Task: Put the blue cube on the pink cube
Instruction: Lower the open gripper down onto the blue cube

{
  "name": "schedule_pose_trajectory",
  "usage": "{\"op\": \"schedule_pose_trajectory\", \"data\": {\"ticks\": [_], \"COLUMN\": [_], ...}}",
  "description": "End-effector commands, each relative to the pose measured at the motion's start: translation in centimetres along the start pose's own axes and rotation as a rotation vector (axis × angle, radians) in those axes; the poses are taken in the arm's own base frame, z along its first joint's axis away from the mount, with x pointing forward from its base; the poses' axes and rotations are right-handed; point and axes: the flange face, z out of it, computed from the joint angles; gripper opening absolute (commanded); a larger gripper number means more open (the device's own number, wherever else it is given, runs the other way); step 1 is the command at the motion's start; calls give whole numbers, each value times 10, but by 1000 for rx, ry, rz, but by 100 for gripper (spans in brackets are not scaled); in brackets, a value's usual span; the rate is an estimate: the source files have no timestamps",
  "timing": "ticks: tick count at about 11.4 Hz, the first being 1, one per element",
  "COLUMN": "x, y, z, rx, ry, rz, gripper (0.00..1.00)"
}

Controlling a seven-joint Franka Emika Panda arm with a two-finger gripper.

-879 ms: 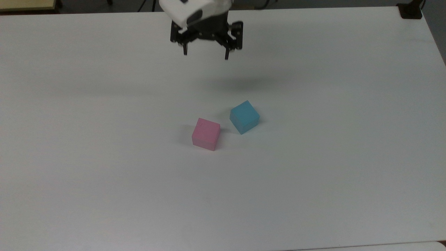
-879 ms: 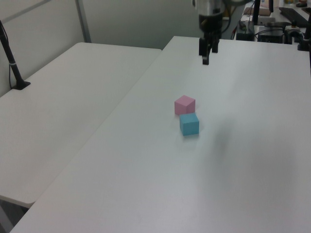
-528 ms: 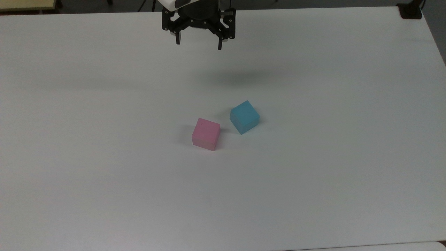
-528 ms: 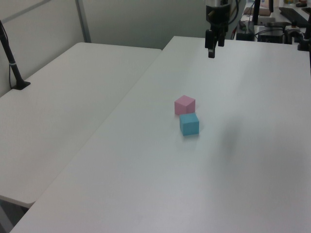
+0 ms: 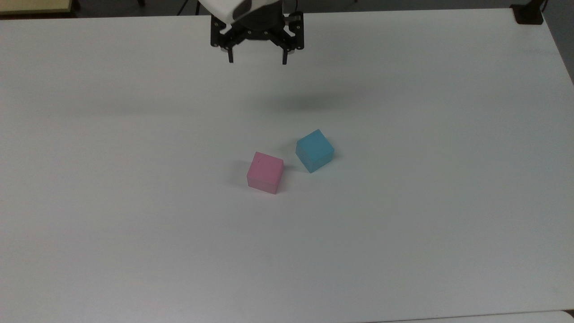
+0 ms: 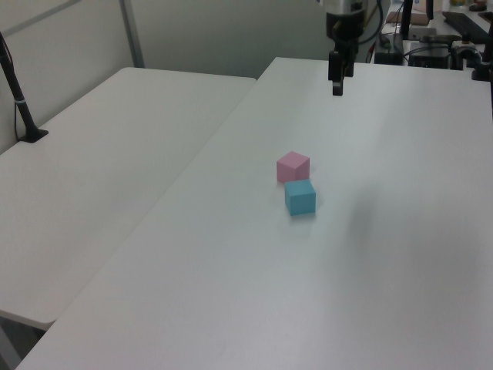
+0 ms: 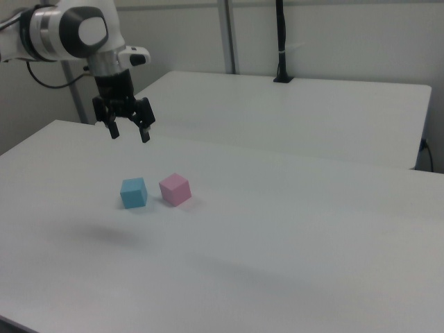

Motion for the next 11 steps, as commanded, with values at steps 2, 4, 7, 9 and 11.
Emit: {"op": "schedule_pose_trajectory", "data": {"ticks": [2,4,7,9,11], "x": [30,48,55,60,63], "y": [-51,-81,-110,-120,-122], "z": [81,130,183,206,214], "rx": [11,-5,-27,-48,-48], "ry": [-32,-29,-38,-30,-17], "rz": [-213,-255,-297,-314,-281], "gripper": [100,100,100,100,76]}}
